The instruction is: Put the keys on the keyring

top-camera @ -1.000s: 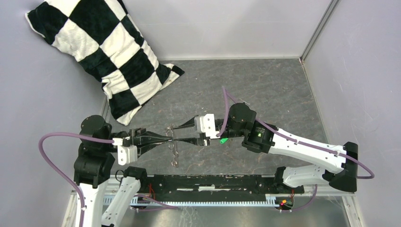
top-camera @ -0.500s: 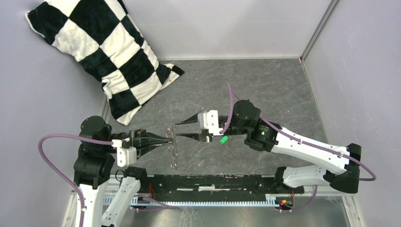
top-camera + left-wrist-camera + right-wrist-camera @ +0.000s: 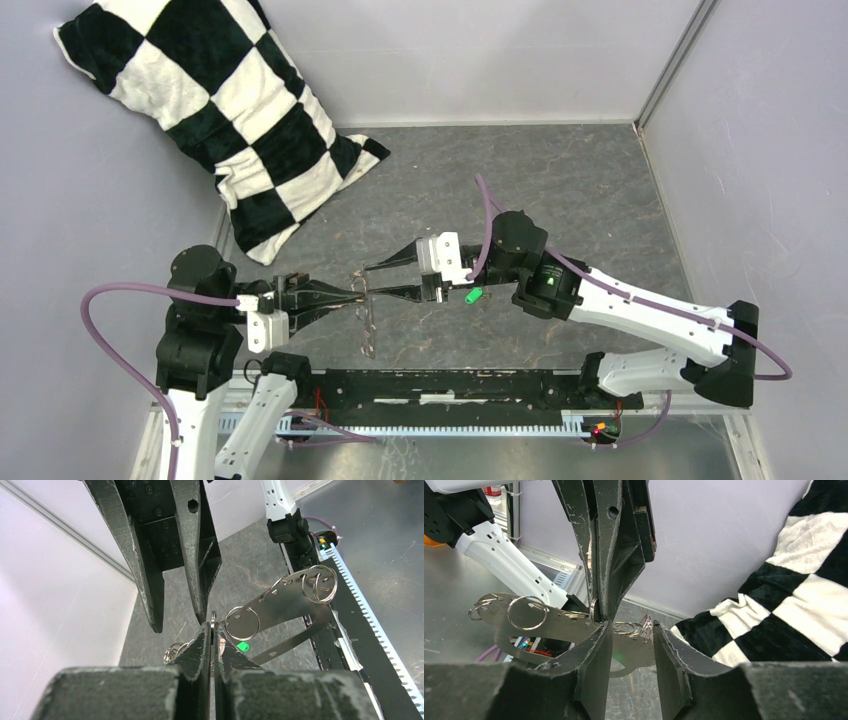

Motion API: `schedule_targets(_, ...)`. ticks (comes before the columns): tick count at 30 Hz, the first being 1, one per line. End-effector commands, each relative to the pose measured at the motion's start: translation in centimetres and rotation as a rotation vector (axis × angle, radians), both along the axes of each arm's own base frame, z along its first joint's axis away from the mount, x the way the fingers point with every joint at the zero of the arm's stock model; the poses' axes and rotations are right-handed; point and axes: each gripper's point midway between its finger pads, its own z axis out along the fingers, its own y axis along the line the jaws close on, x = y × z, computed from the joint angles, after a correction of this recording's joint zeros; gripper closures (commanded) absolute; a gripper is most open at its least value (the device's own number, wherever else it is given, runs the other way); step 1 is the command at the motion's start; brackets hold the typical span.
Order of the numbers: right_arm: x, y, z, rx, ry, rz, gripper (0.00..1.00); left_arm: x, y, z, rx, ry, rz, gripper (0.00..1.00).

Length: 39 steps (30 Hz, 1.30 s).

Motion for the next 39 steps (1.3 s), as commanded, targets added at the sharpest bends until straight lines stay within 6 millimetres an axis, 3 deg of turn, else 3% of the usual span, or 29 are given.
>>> schedule_targets(1,-0.7,0.4,1.0,0.036,-0.001,0.035,0.57,-0.3,0.0,0.5,-0.007,-0.005,-0.011,0.98)
schedule_targets(7,-0.1,0.0,0.2,0.027,0.008,-0.012,0.51,-0.6,0.0,0.4,-0.008,-0.006,-0.014,0.98)
schedule_targets(16,-0.3,0.3,-0.4,0.022,0.022,-0.008,0.49,-0.5,0.0,0.6,-0.008,-0.011,-0.009,0.98)
schedule_targets(21,-0.8,0.1,0.4,0.049,0.017,-0.011,0.49,-0.3,0.0,0.3,-0.006,-0.011,0.001,0.98)
schedule_targets(32,-1.8,-0.3,0.7,0.071,0.027,-0.003,0.63,0.5,0.1,-0.1,-0.001,-0.017,0.021,0.98)
schedule_targets(39,-2.1,0.1,0.4,0.061,0.037,0.012,0.65,0.9,0.1,-0.2,0.003,-0.03,0.039,0.98)
